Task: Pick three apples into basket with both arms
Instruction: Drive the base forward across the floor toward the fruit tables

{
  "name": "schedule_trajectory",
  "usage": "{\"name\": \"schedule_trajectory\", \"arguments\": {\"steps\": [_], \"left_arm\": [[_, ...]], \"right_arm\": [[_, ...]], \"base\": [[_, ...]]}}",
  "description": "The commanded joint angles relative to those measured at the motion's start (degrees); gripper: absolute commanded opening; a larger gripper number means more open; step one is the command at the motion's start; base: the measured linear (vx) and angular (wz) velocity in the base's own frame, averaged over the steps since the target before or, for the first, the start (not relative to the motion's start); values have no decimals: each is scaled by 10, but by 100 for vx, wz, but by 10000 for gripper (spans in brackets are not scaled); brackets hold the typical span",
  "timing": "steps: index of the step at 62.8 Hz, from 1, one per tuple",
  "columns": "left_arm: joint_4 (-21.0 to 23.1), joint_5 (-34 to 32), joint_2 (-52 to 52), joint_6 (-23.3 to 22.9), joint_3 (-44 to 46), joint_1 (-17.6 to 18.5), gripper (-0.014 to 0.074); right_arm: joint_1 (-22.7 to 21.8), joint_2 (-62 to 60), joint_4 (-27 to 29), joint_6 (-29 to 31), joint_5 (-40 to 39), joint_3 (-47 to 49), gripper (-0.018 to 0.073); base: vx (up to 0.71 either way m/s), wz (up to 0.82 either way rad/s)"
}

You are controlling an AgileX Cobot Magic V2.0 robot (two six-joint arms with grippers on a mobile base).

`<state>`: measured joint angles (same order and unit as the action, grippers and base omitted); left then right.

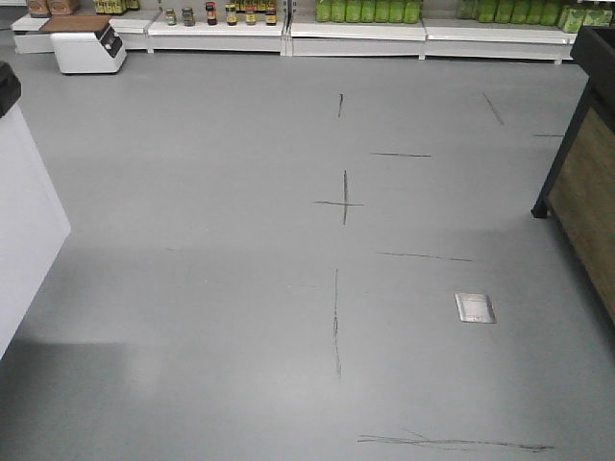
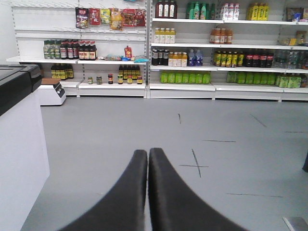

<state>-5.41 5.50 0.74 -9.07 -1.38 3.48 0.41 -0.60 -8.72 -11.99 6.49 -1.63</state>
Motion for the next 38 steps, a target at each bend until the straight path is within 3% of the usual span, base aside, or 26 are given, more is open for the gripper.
{"name": "schedule_trajectory", "arguments": {"steps": [1, 38], "left_arm": [[0, -44, 8, 0, -13, -1, -6], [0, -44, 8, 0, -13, -1, -6]], "right_arm": [[-4, -6, -6, 5, -41, -8, -4], [-4, -6, -6, 5, -41, -8, -4]], "base": [[10, 16], [14, 8]]}}
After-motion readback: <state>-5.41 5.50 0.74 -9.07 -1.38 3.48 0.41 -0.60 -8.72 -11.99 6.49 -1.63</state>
